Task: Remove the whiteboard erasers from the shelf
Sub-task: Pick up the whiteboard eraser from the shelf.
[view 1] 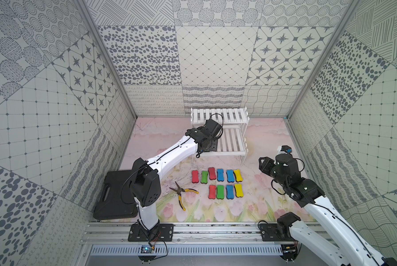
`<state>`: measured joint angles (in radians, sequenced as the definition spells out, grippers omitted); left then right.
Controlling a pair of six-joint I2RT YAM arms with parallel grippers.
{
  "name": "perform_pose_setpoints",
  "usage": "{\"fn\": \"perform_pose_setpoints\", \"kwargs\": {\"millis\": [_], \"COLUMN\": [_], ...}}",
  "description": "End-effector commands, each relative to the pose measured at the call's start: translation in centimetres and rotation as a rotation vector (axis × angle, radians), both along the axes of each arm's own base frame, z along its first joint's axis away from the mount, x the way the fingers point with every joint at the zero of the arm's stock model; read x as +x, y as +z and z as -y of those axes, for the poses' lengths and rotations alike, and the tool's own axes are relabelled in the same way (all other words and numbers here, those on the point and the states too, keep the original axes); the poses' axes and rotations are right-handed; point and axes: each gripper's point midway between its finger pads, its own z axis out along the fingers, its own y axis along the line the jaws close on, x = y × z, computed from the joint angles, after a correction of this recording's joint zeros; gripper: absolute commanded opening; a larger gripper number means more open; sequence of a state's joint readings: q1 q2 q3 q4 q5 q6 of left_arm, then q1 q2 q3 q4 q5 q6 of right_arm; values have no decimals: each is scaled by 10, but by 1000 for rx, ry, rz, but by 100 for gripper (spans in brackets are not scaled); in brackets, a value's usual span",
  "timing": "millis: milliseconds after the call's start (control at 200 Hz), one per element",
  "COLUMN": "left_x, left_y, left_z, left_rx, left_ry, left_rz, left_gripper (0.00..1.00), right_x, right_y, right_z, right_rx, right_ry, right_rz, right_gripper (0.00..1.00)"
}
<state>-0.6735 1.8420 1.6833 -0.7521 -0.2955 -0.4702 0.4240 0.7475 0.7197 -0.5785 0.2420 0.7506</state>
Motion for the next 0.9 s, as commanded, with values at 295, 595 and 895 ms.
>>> {"fn": "perform_pose_setpoints", "kwargs": {"millis": [295, 595, 895], "left_x": [-2, -5, -26], "left_y": [-18, -24, 44], "left_z": [-9, -5, -7], "left_rx": [32, 27, -87], "left_ry": [45, 41, 86], "left_rz": [-36, -51, 103], "left_gripper": [57, 41, 34], "right_x": [4, 3, 3], "right_y": [6, 4, 7], "right_z": [-1, 0, 1], "right_rx": [17, 23, 26], "right_ry": [3, 1, -2], "right_rz": [31, 29, 35], "right_gripper": [51, 51, 51]}}
